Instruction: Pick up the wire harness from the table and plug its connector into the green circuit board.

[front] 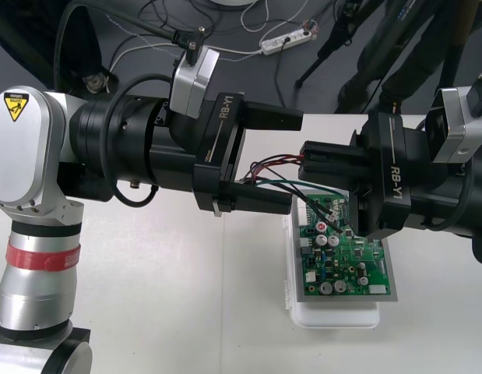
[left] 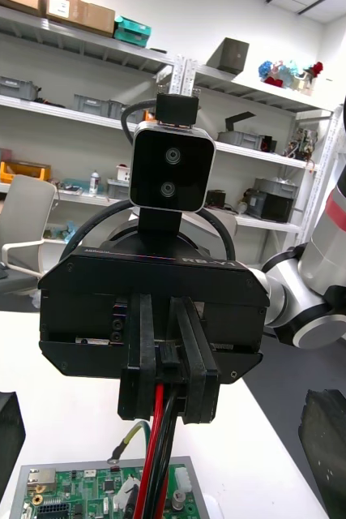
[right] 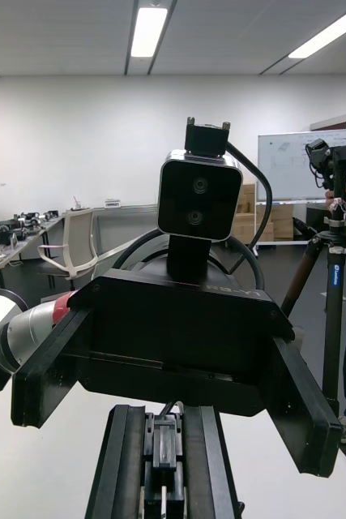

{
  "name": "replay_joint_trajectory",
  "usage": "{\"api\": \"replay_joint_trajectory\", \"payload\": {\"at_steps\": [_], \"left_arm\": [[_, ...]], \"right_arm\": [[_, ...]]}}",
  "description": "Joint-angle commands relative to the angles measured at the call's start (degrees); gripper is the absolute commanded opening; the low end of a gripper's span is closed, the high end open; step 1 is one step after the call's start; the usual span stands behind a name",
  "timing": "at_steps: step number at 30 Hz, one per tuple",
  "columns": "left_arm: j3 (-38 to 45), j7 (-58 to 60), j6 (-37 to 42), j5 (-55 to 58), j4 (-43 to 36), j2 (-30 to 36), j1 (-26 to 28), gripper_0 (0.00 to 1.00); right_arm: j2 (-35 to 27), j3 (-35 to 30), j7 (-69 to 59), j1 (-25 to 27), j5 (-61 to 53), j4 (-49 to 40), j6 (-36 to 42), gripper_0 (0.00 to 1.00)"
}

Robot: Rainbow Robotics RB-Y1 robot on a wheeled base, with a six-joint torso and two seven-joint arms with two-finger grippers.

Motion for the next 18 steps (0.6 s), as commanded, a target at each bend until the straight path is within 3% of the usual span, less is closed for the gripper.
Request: {"api": "replay_joint_trajectory", "payload": {"at_steps": [1,18], "left_arm": [[-1.4,-1.8,-1.7,0.8,-0.7,0.3,-2.5,1.0],[-1.3,-1.5,-1.7,2.5,-1.0,4.3,-3.6,1.0]], "right_arm": [[1.1,1.0,3.1,0.3,-1.0,-2.2,0.4,0.0],[1.1,1.0,3.1,0.3,-1.0,-2.2,0.4,0.0]]}}
